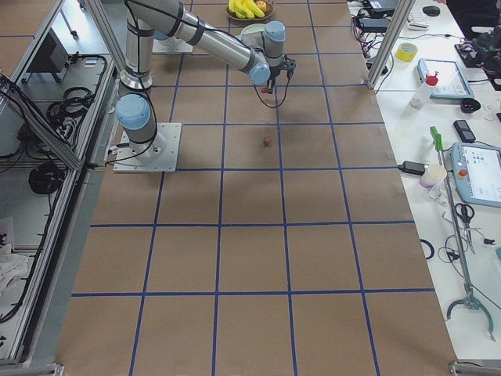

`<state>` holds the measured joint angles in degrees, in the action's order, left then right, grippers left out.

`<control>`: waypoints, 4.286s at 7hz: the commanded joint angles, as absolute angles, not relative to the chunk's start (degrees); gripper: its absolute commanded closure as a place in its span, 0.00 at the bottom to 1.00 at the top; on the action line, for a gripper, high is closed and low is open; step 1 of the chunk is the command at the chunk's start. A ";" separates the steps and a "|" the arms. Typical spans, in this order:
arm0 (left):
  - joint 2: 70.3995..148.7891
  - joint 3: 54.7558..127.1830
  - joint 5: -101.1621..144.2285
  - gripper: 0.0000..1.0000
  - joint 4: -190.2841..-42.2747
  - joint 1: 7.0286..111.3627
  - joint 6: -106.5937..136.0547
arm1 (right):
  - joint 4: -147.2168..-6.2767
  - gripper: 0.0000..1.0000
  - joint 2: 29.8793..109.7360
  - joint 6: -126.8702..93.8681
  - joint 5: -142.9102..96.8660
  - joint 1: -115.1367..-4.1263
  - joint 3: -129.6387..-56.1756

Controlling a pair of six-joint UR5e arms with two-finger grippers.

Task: Collect all strawberries into plate
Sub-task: 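Carry the strawberry toward the plate with the right gripper and release it, then grasp the last far strawberry with the right gripper while the left arm reaches out, then grasp the strawberry nearest the plate with the left gripper while the right carries another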

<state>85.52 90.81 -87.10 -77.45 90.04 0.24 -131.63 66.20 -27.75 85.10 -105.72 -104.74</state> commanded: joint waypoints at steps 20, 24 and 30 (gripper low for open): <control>105.70 110.39 -90.76 0.01 -51.19 96.83 6.40 | -134.30 0.20 71.55 21.18 90.62 -76.55 -118.92; 112.58 110.74 -88.07 0.03 -50.10 100.46 13.01 | -134.21 1.00 71.81 19.17 90.26 -77.42 -118.22; 112.50 113.03 -87.63 0.53 -51.06 100.72 10.72 | -132.89 1.00 71.72 -13.37 83.79 -98.22 -114.36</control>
